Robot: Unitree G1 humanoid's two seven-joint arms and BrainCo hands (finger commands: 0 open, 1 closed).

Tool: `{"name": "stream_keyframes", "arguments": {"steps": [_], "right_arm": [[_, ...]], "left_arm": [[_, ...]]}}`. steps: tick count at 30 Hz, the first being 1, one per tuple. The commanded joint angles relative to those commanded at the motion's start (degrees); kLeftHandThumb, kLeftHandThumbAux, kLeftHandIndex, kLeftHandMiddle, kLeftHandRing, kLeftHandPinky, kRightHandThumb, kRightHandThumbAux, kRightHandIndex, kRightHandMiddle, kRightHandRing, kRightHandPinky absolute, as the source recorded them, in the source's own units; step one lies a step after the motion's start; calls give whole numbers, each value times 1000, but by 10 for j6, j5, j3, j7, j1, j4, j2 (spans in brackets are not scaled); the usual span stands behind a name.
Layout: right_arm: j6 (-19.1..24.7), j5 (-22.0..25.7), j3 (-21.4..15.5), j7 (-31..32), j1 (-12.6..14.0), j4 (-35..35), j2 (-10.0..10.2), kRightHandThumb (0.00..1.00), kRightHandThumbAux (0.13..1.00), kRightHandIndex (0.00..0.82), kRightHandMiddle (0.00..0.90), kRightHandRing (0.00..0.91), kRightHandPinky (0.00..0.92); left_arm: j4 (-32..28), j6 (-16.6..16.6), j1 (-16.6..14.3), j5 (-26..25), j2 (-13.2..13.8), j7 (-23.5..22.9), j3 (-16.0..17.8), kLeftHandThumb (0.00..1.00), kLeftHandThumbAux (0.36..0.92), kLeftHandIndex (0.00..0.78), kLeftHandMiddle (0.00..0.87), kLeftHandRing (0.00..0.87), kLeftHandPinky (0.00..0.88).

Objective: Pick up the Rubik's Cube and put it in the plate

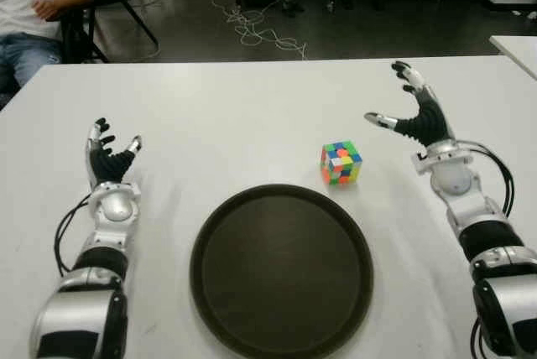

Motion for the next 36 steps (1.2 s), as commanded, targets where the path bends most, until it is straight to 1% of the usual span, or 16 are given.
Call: {"name": "stream_keyframes", "arguments": {"steps": [4,8,10,13,14,15,16,17,18,19,22,26,28,29,31,36], "right_arm": [[6,-4,6,24,-1,-14,-5,109,685,30,105,162,253],[19,-11,14,44,-3,-30,-11,86,684,11,96,168,280],[26,-15,17,51,-3,-37,-14,75,683,4,90,182,328],[40,-24,23,59,-3,-48,-20,66,678,1,105,208,353],[47,-34,29,63,-5,-54,-25,62,679,1,124,235,374],[53,-40,33,65,-6,-58,-28,60,687,0,178,325,431],[57,-44,36,67,-6,-62,-31,58,693,0,213,383,467],[60,-46,37,68,-5,-65,-32,57,696,0,235,420,491],[65,-54,41,70,-7,-71,-36,57,697,0,243,434,499],[70,-60,44,71,-8,-77,-39,46,707,0,326,513,569],[86,-79,56,79,-14,-96,-50,28,717,0,465,631,650],[111,-94,66,99,-22,-124,-59,18,725,0,543,685,688],[126,-100,72,113,-28,-138,-64,20,731,0,489,697,705],[135,-105,78,126,-32,-145,-68,21,731,0,481,698,708],[148,-113,85,143,-36,-155,-74,21,721,0,407,697,710],[169,-123,94,166,-42,-171,-79,44,695,0,288,655,658]], "left_arm": [[-1,-2,1,-2,-1,-3,1,429,727,112,168,182,223],[-2,-3,2,-4,-2,-5,2,417,727,112,167,180,208],[-3,-3,2,-4,-2,-4,2,405,727,110,165,180,211],[-3,-3,2,-3,-4,-2,1,405,729,111,166,180,213],[-3,-4,2,-3,-4,-2,1,409,730,111,167,181,215],[-4,-5,2,-3,-5,-2,1,412,730,110,164,178,212],[-4,-6,3,-2,-5,-2,1,414,730,109,162,175,209],[-5,-6,3,-2,-6,-1,0,416,730,109,160,174,208],[-5,-7,3,-2,-7,-1,1,417,730,109,160,173,207],[-6,-7,4,-3,-8,-1,1,419,728,107,156,169,205],[-9,-7,4,-4,-11,-1,2,431,728,106,154,167,210],[-13,-4,5,-3,-13,1,2,437,730,106,158,172,220],[-14,-3,6,-2,-14,3,2,439,735,105,156,172,221],[-14,-2,6,-2,-15,3,1,439,736,105,156,172,221],[-14,-1,6,-1,-15,4,1,424,737,101,150,165,216],[-14,1,6,2,-16,9,-1,404,741,100,147,160,206]]}}
